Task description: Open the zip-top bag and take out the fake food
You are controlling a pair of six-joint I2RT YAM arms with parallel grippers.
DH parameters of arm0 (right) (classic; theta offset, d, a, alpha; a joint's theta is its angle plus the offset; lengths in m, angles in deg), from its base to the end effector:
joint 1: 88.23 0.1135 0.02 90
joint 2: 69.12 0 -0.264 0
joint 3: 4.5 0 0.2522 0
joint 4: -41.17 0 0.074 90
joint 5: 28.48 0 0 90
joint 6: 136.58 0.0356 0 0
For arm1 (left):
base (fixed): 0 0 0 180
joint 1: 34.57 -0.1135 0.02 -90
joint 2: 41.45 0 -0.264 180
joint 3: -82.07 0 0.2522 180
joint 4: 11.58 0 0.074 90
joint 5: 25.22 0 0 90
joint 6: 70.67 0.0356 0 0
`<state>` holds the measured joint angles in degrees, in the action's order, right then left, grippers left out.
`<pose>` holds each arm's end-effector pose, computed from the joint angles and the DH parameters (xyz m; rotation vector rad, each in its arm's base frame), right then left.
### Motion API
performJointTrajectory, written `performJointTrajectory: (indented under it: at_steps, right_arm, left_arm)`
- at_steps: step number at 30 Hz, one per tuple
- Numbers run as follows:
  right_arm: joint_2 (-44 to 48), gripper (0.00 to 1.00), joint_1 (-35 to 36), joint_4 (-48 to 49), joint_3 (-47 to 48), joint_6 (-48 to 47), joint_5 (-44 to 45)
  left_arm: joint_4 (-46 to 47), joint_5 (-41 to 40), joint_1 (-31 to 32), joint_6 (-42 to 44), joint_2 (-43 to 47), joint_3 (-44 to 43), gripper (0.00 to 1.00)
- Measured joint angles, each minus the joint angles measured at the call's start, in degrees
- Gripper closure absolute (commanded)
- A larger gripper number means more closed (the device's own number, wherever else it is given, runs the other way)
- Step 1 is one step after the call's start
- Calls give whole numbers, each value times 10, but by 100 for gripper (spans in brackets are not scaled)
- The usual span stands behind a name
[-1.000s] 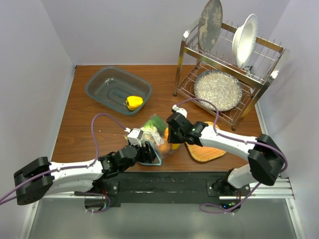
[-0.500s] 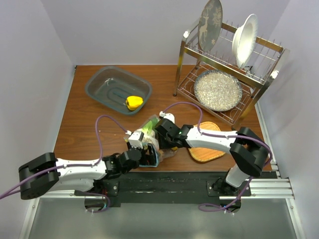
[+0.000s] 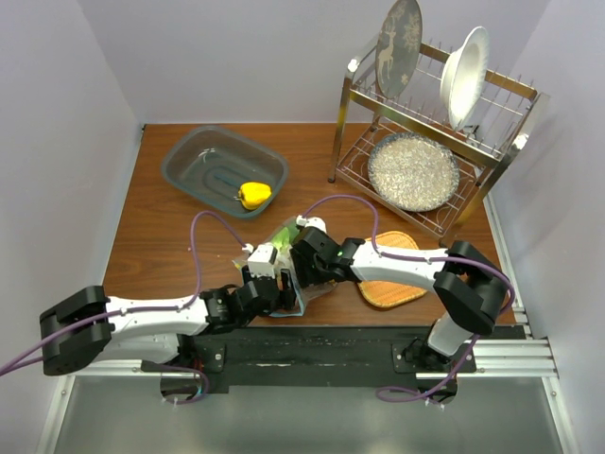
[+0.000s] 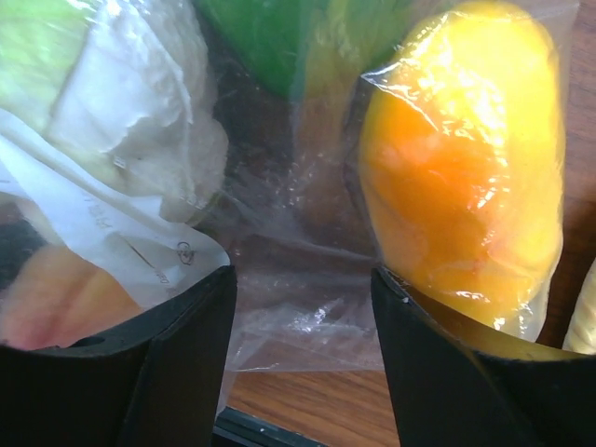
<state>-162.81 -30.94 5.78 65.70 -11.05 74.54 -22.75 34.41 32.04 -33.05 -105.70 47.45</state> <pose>0.1821 0.2687 0.1834 -0.4079 2.5578 0.3184 0.0974 -0.1799 0.1582 0.0012 2.2275 -0.5674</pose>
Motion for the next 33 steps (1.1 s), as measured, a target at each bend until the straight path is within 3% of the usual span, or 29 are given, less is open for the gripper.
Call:
performJointTrajectory:
  at_steps: [3,10,16,28,33]
  right_arm:
    - [0,44,-4,-5,0,2,6]
    - [17,41,-27,-16,-10,10,22]
    - [39,39,-33,-15,-17,18,25]
    - [110,37,-33,-15,-26,31,25]
    - [151,36,-33,-17,-28,31,25]
  left_arm:
    - [-29,-1,3,-4,18,-3,40]
    - [-96,1,3,-7,94,-6,50]
    - [-148,2,3,-15,144,-30,71]
    - [-266,11,3,-21,305,-104,73]
    - [-290,-39,-24,21,236,-233,75]
